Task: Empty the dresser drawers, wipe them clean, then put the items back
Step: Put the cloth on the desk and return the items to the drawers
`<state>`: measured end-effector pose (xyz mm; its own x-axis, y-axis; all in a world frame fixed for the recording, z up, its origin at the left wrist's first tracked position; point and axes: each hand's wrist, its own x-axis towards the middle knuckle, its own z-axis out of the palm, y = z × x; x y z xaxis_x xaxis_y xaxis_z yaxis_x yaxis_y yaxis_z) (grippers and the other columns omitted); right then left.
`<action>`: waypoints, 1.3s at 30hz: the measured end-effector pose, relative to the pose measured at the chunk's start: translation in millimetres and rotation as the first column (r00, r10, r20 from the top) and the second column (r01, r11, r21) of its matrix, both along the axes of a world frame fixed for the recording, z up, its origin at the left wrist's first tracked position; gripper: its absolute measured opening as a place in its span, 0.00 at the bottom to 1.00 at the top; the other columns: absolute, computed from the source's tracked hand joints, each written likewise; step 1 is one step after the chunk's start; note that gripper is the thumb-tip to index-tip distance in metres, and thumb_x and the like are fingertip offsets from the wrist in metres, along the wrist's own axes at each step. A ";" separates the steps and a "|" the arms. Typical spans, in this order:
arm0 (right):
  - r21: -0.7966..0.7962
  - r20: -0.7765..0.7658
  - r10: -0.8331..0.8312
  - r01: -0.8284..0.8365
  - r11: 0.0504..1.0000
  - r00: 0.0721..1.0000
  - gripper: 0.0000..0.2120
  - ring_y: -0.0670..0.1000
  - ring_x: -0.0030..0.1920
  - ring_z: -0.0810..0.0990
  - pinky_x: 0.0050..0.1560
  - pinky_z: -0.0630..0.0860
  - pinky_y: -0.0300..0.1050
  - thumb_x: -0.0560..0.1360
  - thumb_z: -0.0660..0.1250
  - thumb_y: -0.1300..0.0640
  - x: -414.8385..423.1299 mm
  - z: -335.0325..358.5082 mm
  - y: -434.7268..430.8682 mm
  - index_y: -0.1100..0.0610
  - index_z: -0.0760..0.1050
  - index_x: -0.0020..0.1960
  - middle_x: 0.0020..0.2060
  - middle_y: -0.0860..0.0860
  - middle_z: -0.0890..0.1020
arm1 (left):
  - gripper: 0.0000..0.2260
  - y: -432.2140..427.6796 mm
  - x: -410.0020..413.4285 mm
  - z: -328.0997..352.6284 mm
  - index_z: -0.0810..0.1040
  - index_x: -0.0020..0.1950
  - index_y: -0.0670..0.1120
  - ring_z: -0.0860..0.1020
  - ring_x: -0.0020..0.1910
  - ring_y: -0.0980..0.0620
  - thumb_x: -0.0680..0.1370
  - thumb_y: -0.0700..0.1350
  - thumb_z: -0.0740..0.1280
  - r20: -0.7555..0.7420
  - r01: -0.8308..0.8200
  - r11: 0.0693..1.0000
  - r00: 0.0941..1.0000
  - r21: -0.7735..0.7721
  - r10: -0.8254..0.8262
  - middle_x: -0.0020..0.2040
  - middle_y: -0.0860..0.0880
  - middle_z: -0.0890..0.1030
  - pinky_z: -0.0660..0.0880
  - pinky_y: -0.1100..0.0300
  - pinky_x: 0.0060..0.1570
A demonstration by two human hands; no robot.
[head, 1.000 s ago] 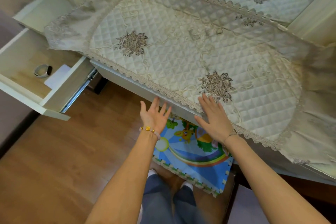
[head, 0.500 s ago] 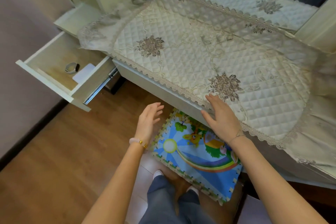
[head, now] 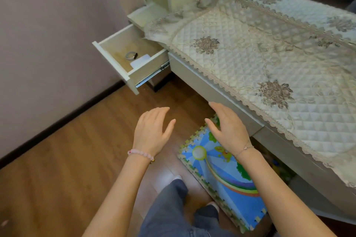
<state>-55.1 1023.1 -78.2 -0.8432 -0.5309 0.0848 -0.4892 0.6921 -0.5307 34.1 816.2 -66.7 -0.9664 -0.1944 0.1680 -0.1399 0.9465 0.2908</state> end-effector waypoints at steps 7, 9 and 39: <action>0.035 -0.023 0.097 -0.096 0.995 0.995 0.24 0.50 0.71 0.64 0.71 0.63 0.54 0.78 0.60 0.50 11.7 8.2 -64.4 0.56 0.63 0.72 0.70 0.52 0.69 | 0.21 -56.5 22.7 9.6 0.77 0.61 0.44 0.76 0.61 0.45 0.77 0.55 0.56 -0.033 -0.098 0.988 0.995 -0.123 0.095 0.57 0.46 0.80 0.68 0.48 0.63; 0.064 -0.020 0.118 -0.117 0.991 0.993 0.24 0.50 0.72 0.63 0.71 0.62 0.53 0.78 0.59 0.49 11.9 6.8 -87.6 0.55 0.62 0.72 0.70 0.52 0.68 | 0.21 -79.4 22.4 9.0 0.76 0.61 0.44 0.76 0.61 0.45 0.77 0.55 0.55 -0.026 -0.109 0.988 0.994 -0.113 0.106 0.58 0.46 0.80 0.67 0.48 0.63; 0.122 -0.064 0.040 -0.032 0.992 0.997 0.25 0.52 0.70 0.66 0.70 0.64 0.54 0.78 0.60 0.47 -120.5 5.1 -345.1 0.56 0.63 0.72 0.69 0.53 0.69 | 0.23 -350.0 -97.7 3.1 0.76 0.63 0.44 0.73 0.65 0.47 0.76 0.56 0.55 0.014 -0.078 0.986 0.997 -0.146 0.081 0.62 0.47 0.78 0.66 0.48 0.66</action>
<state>-175.6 678.0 -73.0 -0.8177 -0.5709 0.0735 -0.5466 0.7301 -0.4101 -63.6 466.2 -63.7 -0.9523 -0.2458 0.1806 -0.2208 0.9640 0.1478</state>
